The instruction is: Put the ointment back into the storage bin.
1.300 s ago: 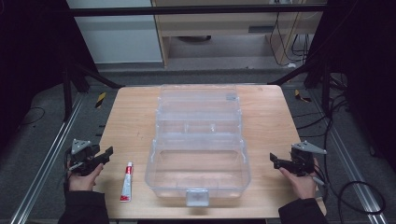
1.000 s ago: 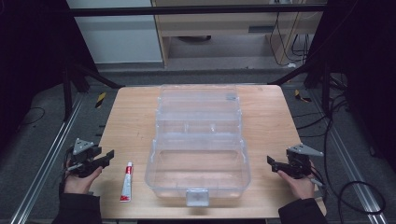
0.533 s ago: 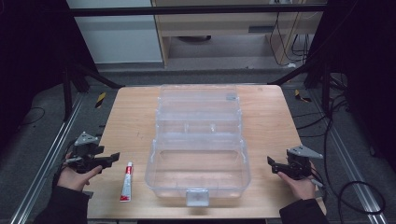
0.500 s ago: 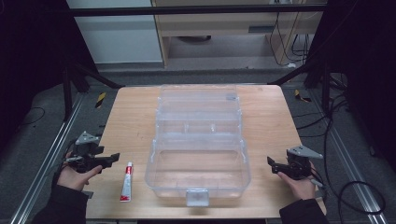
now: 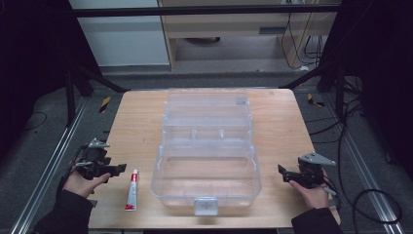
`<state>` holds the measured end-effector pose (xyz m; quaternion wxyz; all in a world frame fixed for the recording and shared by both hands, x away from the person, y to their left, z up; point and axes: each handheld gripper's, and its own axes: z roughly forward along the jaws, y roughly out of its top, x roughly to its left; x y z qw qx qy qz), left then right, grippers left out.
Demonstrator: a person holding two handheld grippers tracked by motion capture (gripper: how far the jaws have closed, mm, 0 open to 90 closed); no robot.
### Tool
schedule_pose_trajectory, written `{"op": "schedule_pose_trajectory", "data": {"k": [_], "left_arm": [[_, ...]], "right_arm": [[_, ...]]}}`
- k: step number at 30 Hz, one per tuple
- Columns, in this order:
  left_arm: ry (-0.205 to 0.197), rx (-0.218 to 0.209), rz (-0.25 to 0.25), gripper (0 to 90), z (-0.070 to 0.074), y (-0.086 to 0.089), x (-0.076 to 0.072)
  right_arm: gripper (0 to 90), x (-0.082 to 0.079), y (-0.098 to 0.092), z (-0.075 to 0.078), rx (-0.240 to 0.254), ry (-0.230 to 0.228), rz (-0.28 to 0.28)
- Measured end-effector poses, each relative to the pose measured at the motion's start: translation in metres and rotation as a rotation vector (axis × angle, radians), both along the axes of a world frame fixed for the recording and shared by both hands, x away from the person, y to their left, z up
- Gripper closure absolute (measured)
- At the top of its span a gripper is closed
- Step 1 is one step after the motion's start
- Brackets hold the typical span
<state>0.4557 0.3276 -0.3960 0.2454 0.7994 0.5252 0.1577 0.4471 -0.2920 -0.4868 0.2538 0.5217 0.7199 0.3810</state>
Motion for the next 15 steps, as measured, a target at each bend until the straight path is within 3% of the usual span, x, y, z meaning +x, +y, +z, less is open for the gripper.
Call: {"op": "schedule_pose_trajectory", "data": {"k": [15], "left_arm": [[0.12, 0.017, 0.017, 39.9, -0.021, -0.012, 0.003]], "right_arm": [[16.0, 0.001, 0.002, -0.003, -0.007, 0.031, 0.015]]}}
